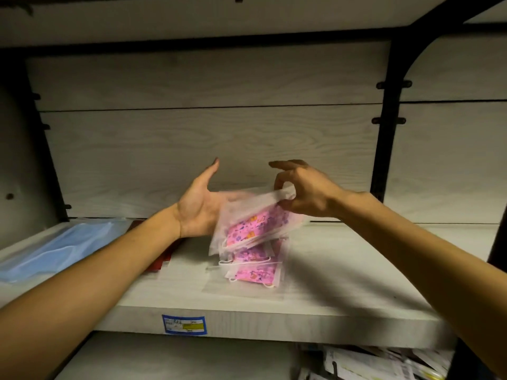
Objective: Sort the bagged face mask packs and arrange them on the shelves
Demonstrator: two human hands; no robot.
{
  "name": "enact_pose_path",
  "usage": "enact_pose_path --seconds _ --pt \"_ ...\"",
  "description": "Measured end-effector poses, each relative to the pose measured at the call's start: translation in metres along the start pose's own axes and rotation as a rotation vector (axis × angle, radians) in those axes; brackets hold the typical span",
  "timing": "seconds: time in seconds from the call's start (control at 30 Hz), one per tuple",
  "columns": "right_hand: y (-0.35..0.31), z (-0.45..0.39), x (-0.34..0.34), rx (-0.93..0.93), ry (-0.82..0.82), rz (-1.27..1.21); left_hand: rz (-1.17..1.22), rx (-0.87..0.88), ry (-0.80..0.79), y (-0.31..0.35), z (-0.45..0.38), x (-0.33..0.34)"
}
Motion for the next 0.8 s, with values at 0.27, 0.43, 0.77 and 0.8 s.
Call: enact_pose_path --seconds 0.27,0.43,0.77,0.8 --pt "0.017 0.001 0.003 0.194 0.118 -0.148 0.178 0.194 0.339 -0.006 0.001 -0.016" --pt "0.041 0.024 0.011 0.513 0.264 -0.777 -0.176 0.173 0.67 -0.03 0.004 -0.045" --pt "0.043 0.088 0.088 1.007 0.37 -1.137 -1.441 0.046 0.679 -0.071 -0.019 -0.04" --pt "0.043 0.09 0.089 1.021 0.368 -1.142 -1.436 0.075 0.72 -0.07 -0.019 -0.042"
Point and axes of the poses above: each hand's wrist, its own z-axis away from the middle knuckle, its own x-axis out of the palm, y = z × x, the point moved 3 cm from there along -z, towards the middle knuckle, and after that the axes turned 13 degrees about -x, right-handed, at the moved point
